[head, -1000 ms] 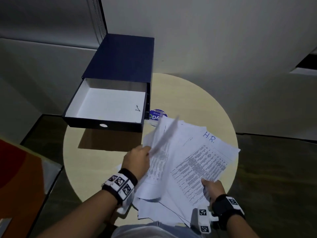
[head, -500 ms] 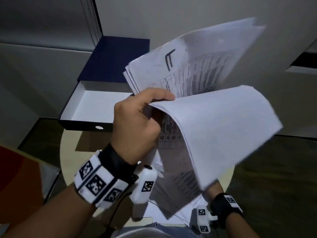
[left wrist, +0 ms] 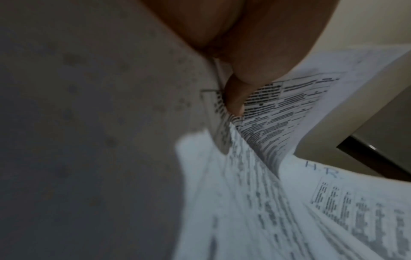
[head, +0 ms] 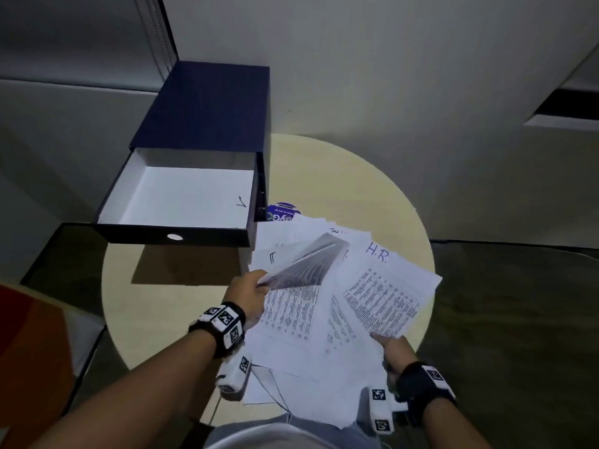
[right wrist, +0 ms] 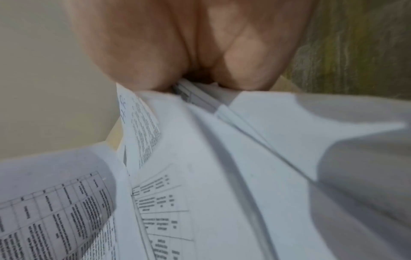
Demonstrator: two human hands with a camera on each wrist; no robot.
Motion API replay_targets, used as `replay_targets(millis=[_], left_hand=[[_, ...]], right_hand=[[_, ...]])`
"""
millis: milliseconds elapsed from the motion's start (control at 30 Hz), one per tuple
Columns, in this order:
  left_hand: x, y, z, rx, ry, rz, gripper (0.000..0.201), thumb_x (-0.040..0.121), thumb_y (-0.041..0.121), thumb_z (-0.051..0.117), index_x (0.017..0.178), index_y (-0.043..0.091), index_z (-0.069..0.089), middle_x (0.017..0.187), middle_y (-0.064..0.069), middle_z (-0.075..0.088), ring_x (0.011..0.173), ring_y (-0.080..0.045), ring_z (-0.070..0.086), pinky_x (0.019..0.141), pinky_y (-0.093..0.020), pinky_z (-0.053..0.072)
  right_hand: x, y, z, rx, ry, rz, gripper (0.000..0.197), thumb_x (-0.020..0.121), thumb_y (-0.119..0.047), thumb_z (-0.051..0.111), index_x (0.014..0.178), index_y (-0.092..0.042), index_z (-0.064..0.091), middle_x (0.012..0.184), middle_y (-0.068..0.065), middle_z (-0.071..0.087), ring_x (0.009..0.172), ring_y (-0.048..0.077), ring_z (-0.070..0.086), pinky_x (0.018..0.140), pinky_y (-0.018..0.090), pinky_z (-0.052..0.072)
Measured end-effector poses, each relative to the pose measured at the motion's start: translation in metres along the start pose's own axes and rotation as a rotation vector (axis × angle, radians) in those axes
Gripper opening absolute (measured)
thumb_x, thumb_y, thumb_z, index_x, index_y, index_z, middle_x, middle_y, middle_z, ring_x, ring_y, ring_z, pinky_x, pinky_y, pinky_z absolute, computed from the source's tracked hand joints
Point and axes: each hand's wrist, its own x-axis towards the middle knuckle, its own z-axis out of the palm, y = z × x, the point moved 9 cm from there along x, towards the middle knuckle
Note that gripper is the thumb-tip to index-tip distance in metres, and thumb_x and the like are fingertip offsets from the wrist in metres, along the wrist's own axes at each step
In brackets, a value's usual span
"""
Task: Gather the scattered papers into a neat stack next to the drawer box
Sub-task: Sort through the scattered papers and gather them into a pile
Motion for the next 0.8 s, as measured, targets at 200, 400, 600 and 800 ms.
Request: replay_targets(millis=[200,400,600,800], left_hand=[[0.012,0.032,0.002,0.118,-0.053,0.195,0.036,0.08,-0.003,0.048,0.085,0.028,0.065,0.075,-0.001,0.067,0.071,-0.022,0.061,0.059,-0.025,0.048],[0.017,0.079,0.018,0.187,-0.035,0.382,0.049,0.071,-0.008,0.044,0.094,0.029,0.066,0.087,-0.001,0.069,0.09,-0.026,0.059,0.079,-0.036,0.046],[0.024,0.09,0.026,0.16,-0.034,0.409,0.05,0.074,-0.009,0.042,0.102,0.026,0.064,0.1,0.0,0.07,0.101,-0.027,0.058,0.091,-0.04,0.043],[0.02,0.086,0.006,0.139,0.247,0.395,0.051,0.069,-0.013,0.05,0.094,0.027,0.068,0.157,0.001,0.027,0.146,-0.02,0.015,0.109,-0.041,0.016]], right_hand=[[0.0,-0.011,0.006,0.041,-0.05,-0.03,0.016,0.098,-0.009,0.056,0.107,0.005,0.057,0.098,0.023,0.068,0.087,0.023,0.058,0.072,0.035,0.048],[0.015,-0.013,0.0,-0.138,-0.019,-0.054,0.017,0.092,-0.014,0.064,0.08,-0.014,0.053,0.072,0.004,0.057,0.06,0.015,0.052,0.075,0.034,0.049],[0.029,0.0,0.008,-0.103,-0.105,0.007,0.07,0.07,-0.049,0.084,0.117,-0.005,0.058,0.072,0.007,0.072,0.068,0.018,0.065,0.066,0.028,0.044],[0.024,0.001,0.005,-0.298,-0.034,-0.036,0.04,0.081,-0.028,0.078,0.093,-0.001,0.05,0.074,0.01,0.062,0.063,0.02,0.058,0.06,0.028,0.044]])
